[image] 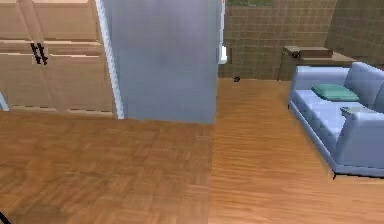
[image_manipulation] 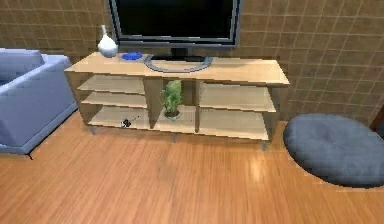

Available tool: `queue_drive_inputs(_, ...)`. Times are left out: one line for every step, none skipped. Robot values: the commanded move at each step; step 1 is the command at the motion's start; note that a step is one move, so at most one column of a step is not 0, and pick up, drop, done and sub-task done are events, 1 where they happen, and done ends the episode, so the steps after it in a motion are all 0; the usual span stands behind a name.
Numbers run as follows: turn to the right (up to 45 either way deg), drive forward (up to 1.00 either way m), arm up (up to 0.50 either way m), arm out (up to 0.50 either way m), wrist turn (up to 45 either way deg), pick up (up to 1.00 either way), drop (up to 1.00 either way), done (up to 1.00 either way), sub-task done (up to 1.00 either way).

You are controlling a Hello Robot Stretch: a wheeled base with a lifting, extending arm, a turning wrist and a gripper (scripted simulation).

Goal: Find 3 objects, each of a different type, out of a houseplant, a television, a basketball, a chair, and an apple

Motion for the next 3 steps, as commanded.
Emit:
queue_drive_inputs(-45.0, 0.00, 0.00, 0.00, 0.0, 0.00, 0.00, 0.00, 0.00)
queue_drive_inputs(-21.0, 0.00, 0.00, 0.00, 0.0, 0.00, 0.00, 0.00, 0.00)
queue_drive_inputs(0.0, 0.00, 0.00, 0.00, 0.0, 0.00, 0.00, 1.00, 0.00)
